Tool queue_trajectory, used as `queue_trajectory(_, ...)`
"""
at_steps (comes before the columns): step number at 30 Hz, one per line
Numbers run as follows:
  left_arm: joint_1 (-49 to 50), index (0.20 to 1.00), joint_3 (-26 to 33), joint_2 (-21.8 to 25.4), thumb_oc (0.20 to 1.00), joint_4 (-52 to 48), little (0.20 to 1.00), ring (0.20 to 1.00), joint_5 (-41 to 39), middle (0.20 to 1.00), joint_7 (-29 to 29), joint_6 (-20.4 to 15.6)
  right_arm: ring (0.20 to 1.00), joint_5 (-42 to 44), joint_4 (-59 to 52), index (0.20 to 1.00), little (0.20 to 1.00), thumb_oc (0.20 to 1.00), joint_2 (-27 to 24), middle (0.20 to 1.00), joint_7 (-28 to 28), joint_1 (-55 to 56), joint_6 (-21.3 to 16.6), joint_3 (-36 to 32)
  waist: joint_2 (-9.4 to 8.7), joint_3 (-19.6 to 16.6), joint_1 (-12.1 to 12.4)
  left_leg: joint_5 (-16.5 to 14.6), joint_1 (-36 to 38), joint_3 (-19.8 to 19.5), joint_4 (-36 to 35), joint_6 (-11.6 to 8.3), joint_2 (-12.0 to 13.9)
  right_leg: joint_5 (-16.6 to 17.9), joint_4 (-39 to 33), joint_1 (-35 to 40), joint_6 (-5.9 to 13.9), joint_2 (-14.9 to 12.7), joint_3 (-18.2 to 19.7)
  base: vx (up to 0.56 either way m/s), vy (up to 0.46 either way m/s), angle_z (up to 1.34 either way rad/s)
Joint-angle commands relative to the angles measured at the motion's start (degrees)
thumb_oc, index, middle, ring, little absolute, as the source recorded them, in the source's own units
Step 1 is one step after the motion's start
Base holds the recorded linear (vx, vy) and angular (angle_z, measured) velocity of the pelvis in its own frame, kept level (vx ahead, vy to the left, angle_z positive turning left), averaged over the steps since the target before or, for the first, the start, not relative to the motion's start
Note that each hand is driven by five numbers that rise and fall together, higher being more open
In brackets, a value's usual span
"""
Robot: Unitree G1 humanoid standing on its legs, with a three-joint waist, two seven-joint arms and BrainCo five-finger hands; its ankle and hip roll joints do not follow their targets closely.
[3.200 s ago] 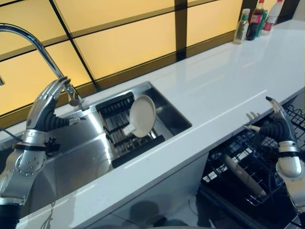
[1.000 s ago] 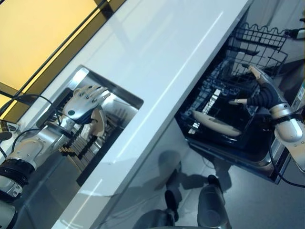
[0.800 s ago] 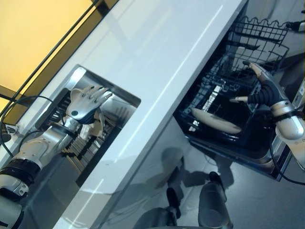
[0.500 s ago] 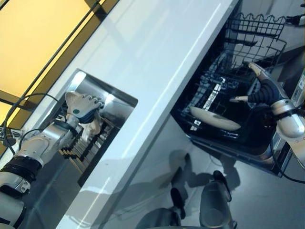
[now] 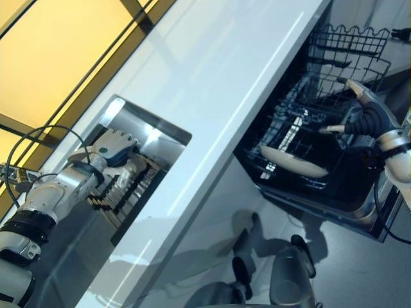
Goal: Pick up plates and place into dishwasher.
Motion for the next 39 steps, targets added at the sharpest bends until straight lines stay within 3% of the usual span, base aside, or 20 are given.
queue_trajectory(1,4.3,0.200,3.3,1.1,0.200,1.1,0.200,0.200,-2.7,0.200,0.7,0.2,1.000,-1.2,-4.5,1.000,1.000,1.000,-0.7,1.000,0.0,3.0,-3.3,-3.1,-4.32,-7.5,1.1,-4.2,-0.7,-0.7,3.3,2.47,-4.9,5.2,-16.0,8.3,-1.17,1.6,-3.8,0.01,-0.023,0.05)
queue_trajectory(11,9.1,0.200,8.9,3.0,0.200,1.0,0.200,0.200,-4.1,0.200,3.5,1.6,1.000,-0.5,-4.2,1.000,1.000,1.000,1.9,1.000,-1.0,8.6,-6.7,-5.8,-6.41,-11.5,3.4,-4.4,1.7,-2.3,1.1,2.17,-3.7,5.0,-18.6,11.7,-1.19,2.6,-6.0,-0.01,-0.050,0.10)
queue_trajectory(23,13.7,0.200,16.3,8.5,0.200,-2.0,0.200,0.200,-10.8,0.200,1.3,2.3,1.000,1.6,-4.4,1.000,1.000,1.000,6.2,1.000,-6.3,8.8,-9.0,-2.9,-11.32,-15.1,8.3,-4.9,2.7,-5.2,0.4,1.95,-1.6,4.2,-20.1,15.3,-1.61,4.6,-9.0,-0.04,-0.108,0.13)
queue_trajectory(27,15.9,0.200,20.3,9.9,0.200,-2.1,0.200,0.200,-16.0,0.200,4.1,2.0,1.000,2.6,-4.8,1.000,1.000,1.000,6.9,1.000,-8.3,7.8,-10.0,-0.9,-12.60,-16.0,10.1,-5.0,2.8,-6.2,0.6,1.90,-1.0,4.4,-20.9,16.3,-1.76,5.1,-9.8,-0.02,-0.099,0.13)
queue_trajectory(31,18.3,0.200,26.7,7.0,0.200,-4.6,0.200,0.200,-23.8,0.200,8.3,-0.1,1.000,2.8,-6.1,1.000,1.000,1.000,8.9,1.000,-9.5,6.0,-11.2,0.9,-13.63,-16.7,12.3,-4.9,2.8,-7.5,0.5,1.94,-0.7,4.2,-21.3,17.2,-2.13,5.6,-10.8,-0.02,-0.074,0.18)
queue_trajectory(34,20.1,0.200,30.9,3.3,0.200,-9.4,0.200,0.200,-24.2,0.200,8.9,-1.8,1.000,1.8,-7.1,1.000,1.000,1.000,11.3,1.000,-9.5,4.6,-11.7,2.7,-14.58,-17.4,13.9,-4.7,3.0,-8.5,0.1,1.87,-0.4,4.0,-21.6,17.9,-2.38,5.9,-11.9,-0.01,-0.065,0.12)
queue_trajectory(39,20.9,0.200,34.2,0.8,0.200,-15.8,0.200,0.200,-26.0,0.200,7.7,-3.3,1.000,1.7,-7.7,1.000,1.000,1.000,12.6,1.000,-8.9,2.3,-11.7,4.7,-15.62,-18.4,15.5,-4.0,3.3,-9.1,-1.3,1.57,0.3,4.1,-22.7,18.8,-2.49,6.1,-13.3,-0.01,-0.043,0.12)
